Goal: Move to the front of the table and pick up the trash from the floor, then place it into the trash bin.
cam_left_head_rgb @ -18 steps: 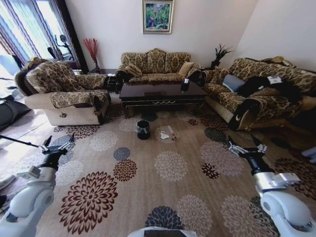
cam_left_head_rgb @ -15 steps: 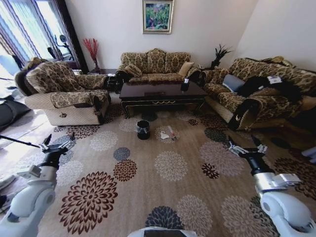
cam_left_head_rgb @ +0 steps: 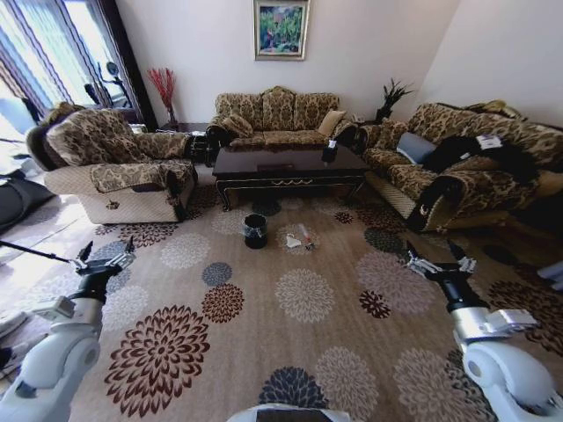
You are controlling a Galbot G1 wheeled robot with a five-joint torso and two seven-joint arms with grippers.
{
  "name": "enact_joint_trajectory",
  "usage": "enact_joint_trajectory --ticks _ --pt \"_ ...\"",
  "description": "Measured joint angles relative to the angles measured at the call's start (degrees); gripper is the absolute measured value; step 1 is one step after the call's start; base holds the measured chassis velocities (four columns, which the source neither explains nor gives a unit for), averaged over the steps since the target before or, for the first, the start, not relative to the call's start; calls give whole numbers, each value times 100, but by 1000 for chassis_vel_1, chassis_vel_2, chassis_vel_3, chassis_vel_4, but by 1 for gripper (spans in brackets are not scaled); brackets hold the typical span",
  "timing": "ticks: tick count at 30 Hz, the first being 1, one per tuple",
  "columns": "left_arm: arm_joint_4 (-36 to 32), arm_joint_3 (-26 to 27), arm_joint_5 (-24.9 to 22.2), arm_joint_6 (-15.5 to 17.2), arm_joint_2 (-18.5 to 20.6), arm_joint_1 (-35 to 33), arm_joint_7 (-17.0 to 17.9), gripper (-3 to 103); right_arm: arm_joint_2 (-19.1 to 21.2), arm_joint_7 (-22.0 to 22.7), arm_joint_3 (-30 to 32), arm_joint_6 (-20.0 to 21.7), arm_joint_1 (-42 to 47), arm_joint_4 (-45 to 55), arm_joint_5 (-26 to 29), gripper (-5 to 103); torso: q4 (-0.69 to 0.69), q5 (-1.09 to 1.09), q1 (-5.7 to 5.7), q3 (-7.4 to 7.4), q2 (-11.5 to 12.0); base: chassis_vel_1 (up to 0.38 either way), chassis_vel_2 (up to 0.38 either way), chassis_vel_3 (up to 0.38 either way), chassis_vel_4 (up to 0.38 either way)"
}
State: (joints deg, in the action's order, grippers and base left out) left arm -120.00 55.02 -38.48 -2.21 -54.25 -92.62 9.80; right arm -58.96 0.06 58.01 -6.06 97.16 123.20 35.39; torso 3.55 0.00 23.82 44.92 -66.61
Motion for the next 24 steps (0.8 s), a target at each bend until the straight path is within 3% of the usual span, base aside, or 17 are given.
enact_joint_trajectory --ticks 3,5,8,11,24 --pt "-158 28 122 30 9 -25 -346 100 23 11 -3 22 -28 -15 8 100 0 0 0 0 0 0 0 0 0" --pt "-231 28 120 96 10 -24 -362 100 36 17 -4 30 -36 -35 13 100 0 0 0 0 0 0 0 0 0" --pt "-479 10 149 689 -6 72 36 100 72 47 -10 52 -60 -105 55 100 0 2 -5 -6 11 0 0 0 0" --pt "-560 5 51 968 -29 124 153 100 87 62 -12 72 -63 -111 98 100 0 1 -23 -22 49 0 0 0 0" --pt "-375 -69 3 1055 -108 154 159 100 123 117 34 116 -35 -23 179 100 1 0 -188 -225 415 0 0 0 0"
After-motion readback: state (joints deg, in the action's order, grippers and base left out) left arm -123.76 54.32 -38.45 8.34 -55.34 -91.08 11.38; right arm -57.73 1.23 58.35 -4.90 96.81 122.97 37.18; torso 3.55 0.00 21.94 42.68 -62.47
